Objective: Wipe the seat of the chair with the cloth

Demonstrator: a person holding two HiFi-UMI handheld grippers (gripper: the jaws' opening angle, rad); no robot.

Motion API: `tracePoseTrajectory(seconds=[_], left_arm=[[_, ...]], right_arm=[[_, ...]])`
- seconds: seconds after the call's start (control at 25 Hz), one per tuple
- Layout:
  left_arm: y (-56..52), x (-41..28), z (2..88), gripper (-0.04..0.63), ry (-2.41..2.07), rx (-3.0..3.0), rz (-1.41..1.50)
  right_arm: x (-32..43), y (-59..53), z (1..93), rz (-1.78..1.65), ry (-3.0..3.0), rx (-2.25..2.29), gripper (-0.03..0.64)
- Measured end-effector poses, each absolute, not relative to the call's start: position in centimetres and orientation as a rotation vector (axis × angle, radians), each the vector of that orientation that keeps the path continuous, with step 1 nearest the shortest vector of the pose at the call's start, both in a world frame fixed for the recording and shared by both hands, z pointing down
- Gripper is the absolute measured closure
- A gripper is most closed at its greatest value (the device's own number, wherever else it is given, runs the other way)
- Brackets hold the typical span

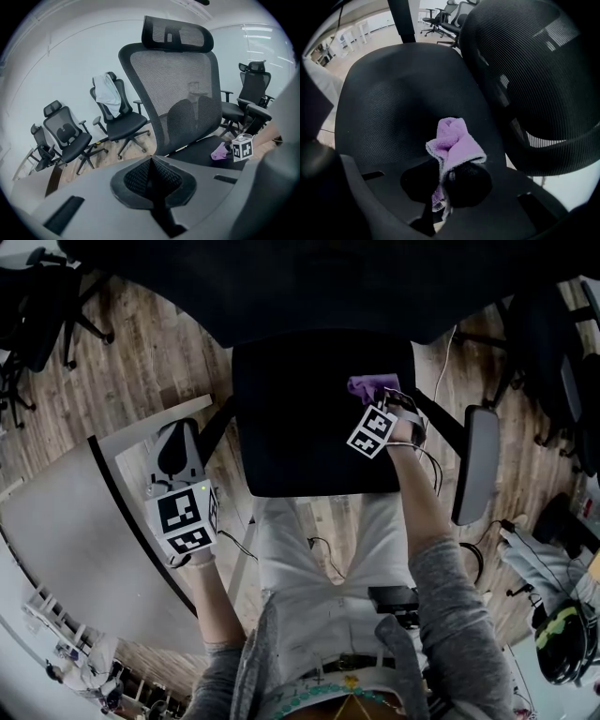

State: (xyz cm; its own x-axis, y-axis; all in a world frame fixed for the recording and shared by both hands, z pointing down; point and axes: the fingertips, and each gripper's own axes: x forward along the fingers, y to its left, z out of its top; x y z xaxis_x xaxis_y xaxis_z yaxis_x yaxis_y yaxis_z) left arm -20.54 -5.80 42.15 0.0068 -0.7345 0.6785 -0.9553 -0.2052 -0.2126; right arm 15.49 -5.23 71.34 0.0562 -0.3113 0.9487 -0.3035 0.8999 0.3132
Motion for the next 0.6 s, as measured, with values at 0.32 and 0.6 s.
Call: tracePoseTrajectory(seconds=[0.32, 0.6], left_arm=[[-5.8, -20.4, 42.2, 0.586, -1.752, 1.976, 1.005], [-5.8, -20.3, 42.2, 0.586, -1.746, 1.981, 0.999]], right_arm=[[18.0, -4.7, 70.9, 0.008, -1.512, 0.519, 0.569], [20.3, -4.4, 70.6, 0.061, -1.498, 0.594, 0.569]])
